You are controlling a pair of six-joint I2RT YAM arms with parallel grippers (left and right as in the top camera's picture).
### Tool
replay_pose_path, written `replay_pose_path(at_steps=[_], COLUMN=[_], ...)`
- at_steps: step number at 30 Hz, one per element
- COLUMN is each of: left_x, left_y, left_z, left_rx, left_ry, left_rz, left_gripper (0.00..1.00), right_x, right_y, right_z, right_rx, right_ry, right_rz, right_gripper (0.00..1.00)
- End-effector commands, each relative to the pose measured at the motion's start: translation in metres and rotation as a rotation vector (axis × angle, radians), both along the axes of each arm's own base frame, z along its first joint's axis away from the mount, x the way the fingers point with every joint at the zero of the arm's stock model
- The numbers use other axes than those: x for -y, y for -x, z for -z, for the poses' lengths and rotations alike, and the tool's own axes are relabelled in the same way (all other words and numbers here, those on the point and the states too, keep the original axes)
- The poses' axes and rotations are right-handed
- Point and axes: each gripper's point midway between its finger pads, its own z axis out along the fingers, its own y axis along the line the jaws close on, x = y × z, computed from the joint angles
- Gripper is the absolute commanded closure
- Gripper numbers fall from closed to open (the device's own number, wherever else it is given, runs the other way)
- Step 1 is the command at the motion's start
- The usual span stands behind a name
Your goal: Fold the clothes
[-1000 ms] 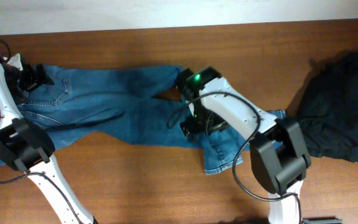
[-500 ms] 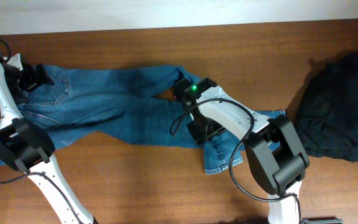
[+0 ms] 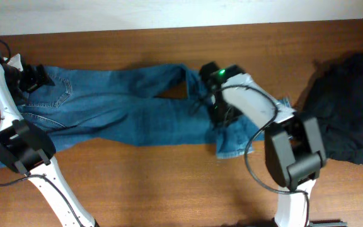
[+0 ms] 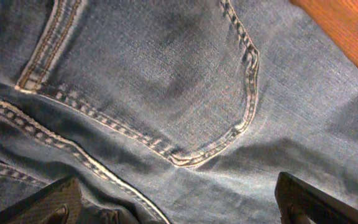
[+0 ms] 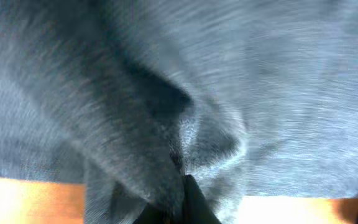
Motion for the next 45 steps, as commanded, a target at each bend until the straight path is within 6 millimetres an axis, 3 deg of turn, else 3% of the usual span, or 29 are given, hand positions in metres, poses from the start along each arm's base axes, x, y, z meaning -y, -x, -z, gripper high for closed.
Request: replay_pose_path(at_steps=[1, 6, 14, 20, 22, 24, 26, 28, 30, 31, 35, 38, 41, 45], left_x=[-0.004, -0.004, -0.004, -0.006, -0.008, -0.008, -0.009, -0.009, -0.009, -0.009, -0.009, -0.009, -0.004, 0.016], left_y=[-0.002, -0.003, -0.003, -0.003, -0.003, -0.003, -0.003, -0.004, -0.005, -0.005, -0.005, -0.006, -0.008, -0.012], left_z=[0.003, 0.003, 0.003, 0.003, 0.003, 0.003, 0.004, 0.003, 0.004, 0.003, 0.003, 0.003, 0.003, 0.001], left_rx=[0.005, 0.010, 0.010, 0.012, 0.006, 0.005, 0.007, 0.012, 0.014, 0.014, 0.015, 0.018, 0.027, 0.046], left_ry=[-0.012, -0.015, -0.015, -0.024, -0.036, -0.039, -0.040, -0.043, -0.044, -0.044, -0.044, -0.044, -0.030, 0.010], left_rz=[0.013, 0.013, 0.013, 0.019, 0.018, 0.018, 0.018, 0.018, 0.018, 0.019, 0.019, 0.020, 0.041, 0.126], left_gripper=[0.01, 0.01, 0.01, 0.01, 0.01, 0.01, 0.01, 0.01, 0.01, 0.01, 0.01, 0.01, 0.01, 0.04], right_x=[0.026, 0.053, 0.096, 0.151, 0.167, 0.179, 0.192, 0.202, 0.209, 0.211, 0.210, 0.198, 0.173, 0.132], right_y=[-0.047, -0.094, -0.153, -0.177, -0.180, -0.180, -0.179, -0.177, -0.174, -0.170, -0.162, -0.149, -0.128, -0.087], right_z=[-0.032, -0.066, -0.086, -0.100, -0.099, -0.094, -0.087, -0.080, -0.074, -0.072, -0.081, -0.104, -0.114, -0.107], right_rx=[0.141, 0.295, 0.533, 0.664, 0.677, 0.673, 0.662, 0.646, 0.627, 0.608, 0.594, 0.562, 0.467, 0.249], right_ry=[-0.013, -0.053, -0.092, -0.018, -0.003, 0.005, 0.014, 0.024, 0.030, 0.035, 0.035, 0.012, -0.080, -0.267], right_rz=[0.093, 0.160, 0.269, 0.368, 0.397, 0.418, 0.441, 0.459, 0.472, 0.477, 0.476, 0.470, 0.443, 0.433], right_gripper=[0.96, 0.96, 0.96, 0.95, 0.90, 0.78, 0.54, 0.42, 0.19, 0.13, 0.02, 0.01, 0.01, 0.01])
